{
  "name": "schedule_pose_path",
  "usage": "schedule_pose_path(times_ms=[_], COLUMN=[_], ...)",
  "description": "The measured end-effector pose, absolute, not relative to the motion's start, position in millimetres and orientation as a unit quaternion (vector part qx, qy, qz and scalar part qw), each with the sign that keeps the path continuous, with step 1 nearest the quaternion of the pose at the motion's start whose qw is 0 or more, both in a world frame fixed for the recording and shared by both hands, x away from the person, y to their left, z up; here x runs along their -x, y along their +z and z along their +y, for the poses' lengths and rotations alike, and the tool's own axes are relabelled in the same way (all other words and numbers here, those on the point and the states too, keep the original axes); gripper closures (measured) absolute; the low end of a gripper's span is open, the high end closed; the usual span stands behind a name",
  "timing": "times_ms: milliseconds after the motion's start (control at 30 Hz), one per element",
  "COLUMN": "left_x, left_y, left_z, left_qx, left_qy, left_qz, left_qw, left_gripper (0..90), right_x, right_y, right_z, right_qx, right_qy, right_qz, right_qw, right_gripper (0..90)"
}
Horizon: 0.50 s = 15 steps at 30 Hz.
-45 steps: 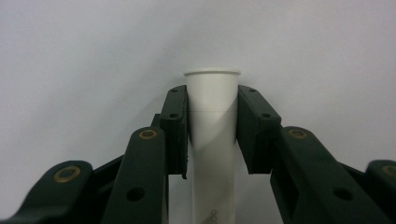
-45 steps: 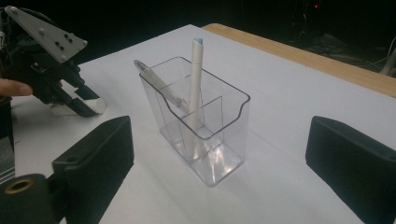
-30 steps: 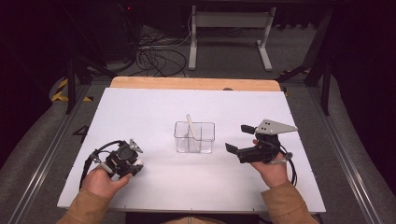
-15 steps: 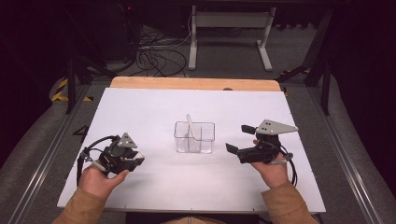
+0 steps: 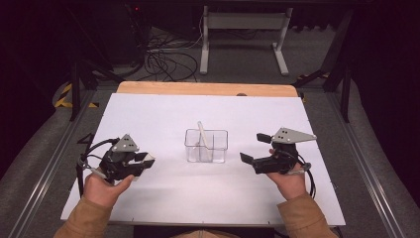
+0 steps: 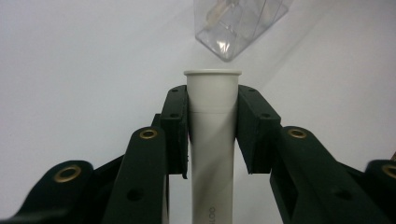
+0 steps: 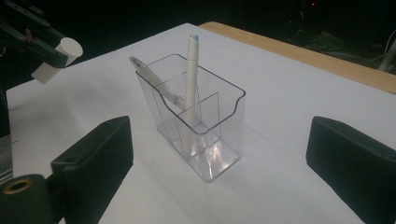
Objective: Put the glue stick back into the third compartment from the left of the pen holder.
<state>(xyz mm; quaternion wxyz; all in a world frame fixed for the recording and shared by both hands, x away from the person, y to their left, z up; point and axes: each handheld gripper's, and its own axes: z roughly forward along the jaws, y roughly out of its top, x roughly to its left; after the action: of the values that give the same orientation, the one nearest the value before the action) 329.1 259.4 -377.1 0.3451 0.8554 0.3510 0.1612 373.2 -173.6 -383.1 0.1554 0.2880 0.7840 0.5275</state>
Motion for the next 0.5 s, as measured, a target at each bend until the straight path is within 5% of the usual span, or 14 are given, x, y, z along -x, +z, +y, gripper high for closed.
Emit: schedule_pose_path(times_ms=[500], left_x=[-339], left_y=[-348], left_z=[246], left_qx=[-0.845], left_qy=[0.165], left_qz=[0.317], left_qw=[0.399], left_gripper=[67.0], right_x=[-371], right_y=[-386], right_z=[-179], right_qx=[-0.296], right_qy=[0.527], right_qz=[0.781], right_qw=[0.156], right_gripper=[7.5])
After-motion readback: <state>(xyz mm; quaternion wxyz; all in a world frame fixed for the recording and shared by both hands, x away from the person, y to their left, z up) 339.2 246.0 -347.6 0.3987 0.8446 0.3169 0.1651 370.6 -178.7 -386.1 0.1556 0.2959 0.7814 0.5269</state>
